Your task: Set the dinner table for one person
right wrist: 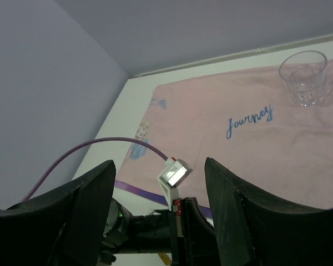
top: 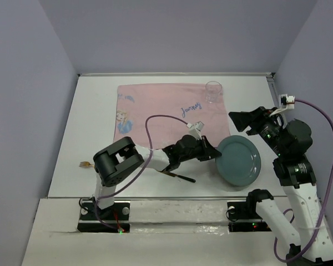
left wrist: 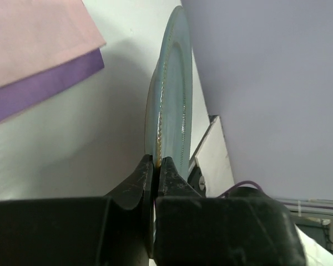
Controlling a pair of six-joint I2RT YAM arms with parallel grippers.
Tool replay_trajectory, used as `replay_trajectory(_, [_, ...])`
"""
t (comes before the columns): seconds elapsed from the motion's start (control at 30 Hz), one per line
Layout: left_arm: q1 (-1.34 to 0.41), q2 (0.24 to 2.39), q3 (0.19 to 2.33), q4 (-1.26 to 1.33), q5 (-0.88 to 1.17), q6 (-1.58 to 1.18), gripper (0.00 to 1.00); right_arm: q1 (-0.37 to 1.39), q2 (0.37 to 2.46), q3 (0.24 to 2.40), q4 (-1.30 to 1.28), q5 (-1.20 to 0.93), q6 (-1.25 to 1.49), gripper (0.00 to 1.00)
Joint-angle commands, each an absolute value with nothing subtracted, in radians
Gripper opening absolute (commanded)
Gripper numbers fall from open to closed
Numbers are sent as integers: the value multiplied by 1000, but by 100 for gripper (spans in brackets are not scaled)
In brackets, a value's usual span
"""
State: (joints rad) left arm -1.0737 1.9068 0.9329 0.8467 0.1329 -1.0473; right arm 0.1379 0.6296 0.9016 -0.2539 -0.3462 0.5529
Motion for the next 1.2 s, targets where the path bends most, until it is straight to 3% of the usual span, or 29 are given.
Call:
replay_trajectory(0.0, [-988,1701,865,1170,184,-1118,0,133,614,957,-255,-333,522,71])
replay_trajectory(0.17, [-875,1521,767,1155,229,-1115,0,133,615,950,-276,-305,503,71])
replay_trajectory(0.43, [-542,1322,583,1065,195,-1042,0,133,638,910,-288,-322,483,71])
replay_trajectory(0.7, [-330,1451,643,1121,291,-1042,0,133,689,839,-287,-345,462,71])
replay_trajectory(1.17, [-250,1701,715,1247,376,-1068,0,133,768,776,-235,-397,472,70])
